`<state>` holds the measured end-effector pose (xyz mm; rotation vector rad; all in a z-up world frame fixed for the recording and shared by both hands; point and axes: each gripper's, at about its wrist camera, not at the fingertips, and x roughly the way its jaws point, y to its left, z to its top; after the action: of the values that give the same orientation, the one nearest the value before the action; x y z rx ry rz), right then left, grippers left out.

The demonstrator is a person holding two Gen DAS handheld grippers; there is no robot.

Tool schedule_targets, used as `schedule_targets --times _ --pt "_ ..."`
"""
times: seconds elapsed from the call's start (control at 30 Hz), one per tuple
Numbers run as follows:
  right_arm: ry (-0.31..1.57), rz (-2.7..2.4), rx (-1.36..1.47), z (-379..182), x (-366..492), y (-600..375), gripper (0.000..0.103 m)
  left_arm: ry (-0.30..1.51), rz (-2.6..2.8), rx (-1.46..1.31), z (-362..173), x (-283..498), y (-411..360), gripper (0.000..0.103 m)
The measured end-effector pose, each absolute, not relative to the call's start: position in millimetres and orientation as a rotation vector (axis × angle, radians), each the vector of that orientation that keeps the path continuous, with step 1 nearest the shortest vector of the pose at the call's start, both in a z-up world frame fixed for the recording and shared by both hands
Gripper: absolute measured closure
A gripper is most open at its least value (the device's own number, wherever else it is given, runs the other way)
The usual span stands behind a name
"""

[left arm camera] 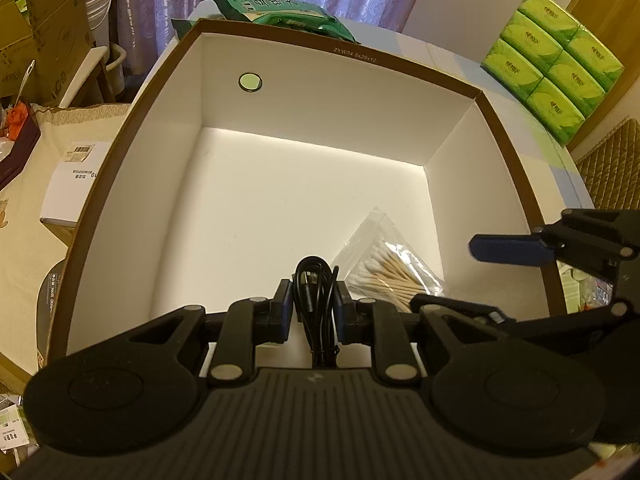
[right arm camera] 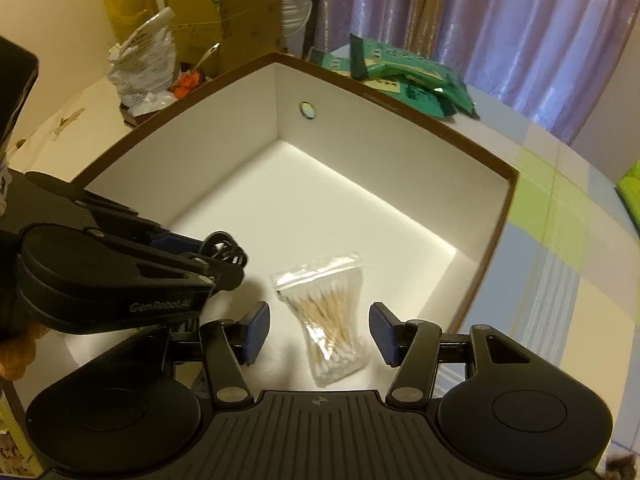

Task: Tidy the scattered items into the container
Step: 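Lower the swab bag into the box and open the right tool, then open the left tool to drop the black cable into the box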

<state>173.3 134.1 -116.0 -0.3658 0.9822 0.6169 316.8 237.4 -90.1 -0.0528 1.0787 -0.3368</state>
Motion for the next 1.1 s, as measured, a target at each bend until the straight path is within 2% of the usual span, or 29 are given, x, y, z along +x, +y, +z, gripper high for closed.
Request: schedule_targets --times 0.4,0.63,0.7,0.87,0.93,1.0,1.03,1.1 --pt "0.969 0.629 -0.356 -112 171 130 0.047 1.089 -0.327 -0.035 -88 315 236 0.086" --pt "0.954 0.646 -0.348 -109 166 125 0.040 1.077 -0.317 0.004 -78 306 237 0.080" --pt "0.944 0.655 -0.341 -108 164 122 0.037 1.074 -0.312 0.016 -75 302 238 0.072" --pt "0.922 0.676 -0.322 -103 158 117 0.035 1.068 -0.302 0.030 -67 293 241 0.061" --pt "0.907 0.676 -0.324 -101 154 115 0.028 1.063 -0.293 0.039 -63 289 242 0.056" --pt "0.884 0.686 -0.327 -98 149 114 0.023 1.056 -0.276 0.056 -59 285 243 0.041" --pt "0.874 0.690 -0.327 -97 146 112 0.022 1.050 -0.269 0.064 -56 283 244 0.037" --pt "0.850 0.702 -0.317 -92 140 110 0.010 1.036 -0.265 0.067 -51 278 246 0.027"
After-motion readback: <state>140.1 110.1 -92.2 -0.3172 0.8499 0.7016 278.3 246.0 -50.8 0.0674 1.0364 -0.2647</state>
